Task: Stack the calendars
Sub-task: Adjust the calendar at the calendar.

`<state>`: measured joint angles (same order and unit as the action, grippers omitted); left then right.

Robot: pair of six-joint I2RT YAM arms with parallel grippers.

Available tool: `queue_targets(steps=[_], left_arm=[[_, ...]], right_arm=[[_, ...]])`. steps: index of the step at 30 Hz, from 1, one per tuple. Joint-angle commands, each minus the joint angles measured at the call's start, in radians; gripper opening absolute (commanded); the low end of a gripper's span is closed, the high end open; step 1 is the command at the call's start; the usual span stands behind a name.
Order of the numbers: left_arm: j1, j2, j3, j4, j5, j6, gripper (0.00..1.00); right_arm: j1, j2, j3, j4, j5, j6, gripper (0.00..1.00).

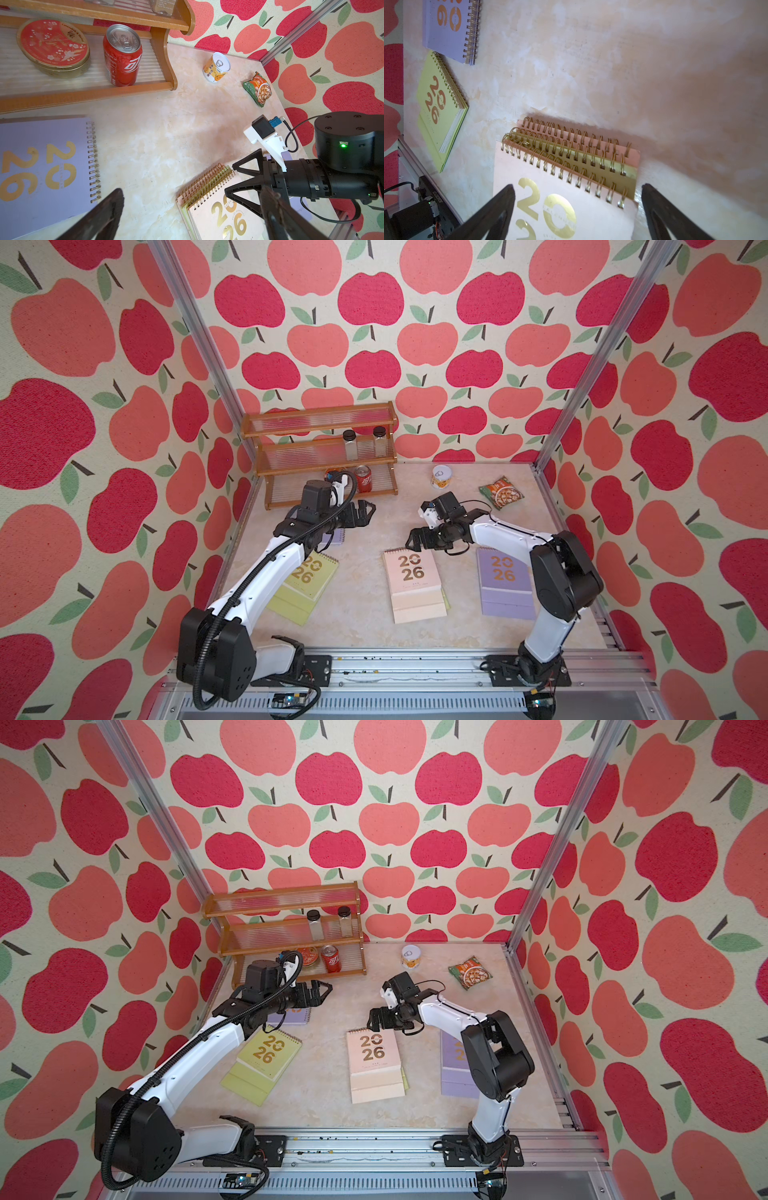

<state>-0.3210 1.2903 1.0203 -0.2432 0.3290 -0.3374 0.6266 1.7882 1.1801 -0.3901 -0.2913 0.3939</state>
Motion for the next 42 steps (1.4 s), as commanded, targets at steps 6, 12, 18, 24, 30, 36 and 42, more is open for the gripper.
queue_targets(steps=[6,12,18,24,30,36,42], left_arm=[[0.007,0.014,-0.011,-0.002,0.015,0.017,1.00],[0.005,0.016,-0.007,-0.024,0.028,0.018,1.00],[-0.014,0.014,-0.030,-0.189,0.101,0.032,1.00],[-0.206,0.020,-0.050,-0.360,0.030,-0.001,1.00],[-0.379,0.050,-0.045,-0.459,0.006,-0.084,0.99],[-0.509,0.113,-0.043,-0.518,0.003,-0.160,0.99],[-0.606,0.138,-0.067,-0.466,0.024,-0.217,0.99]], right_arm=[[0.008,0.020,0.047,0.002,-0.031,0.016,0.97],[0.009,0.027,0.071,-0.009,-0.018,0.012,0.97],[-0.017,-0.025,0.039,-0.066,0.035,-0.011,0.98],[-0.028,-0.081,-0.031,-0.098,0.032,-0.018,0.99],[-0.040,-0.126,-0.097,-0.094,0.029,0.008,0.99],[-0.063,-0.167,-0.143,-0.092,0.031,0.013,0.99],[-0.067,-0.196,-0.190,-0.077,0.025,0.012,0.99]])
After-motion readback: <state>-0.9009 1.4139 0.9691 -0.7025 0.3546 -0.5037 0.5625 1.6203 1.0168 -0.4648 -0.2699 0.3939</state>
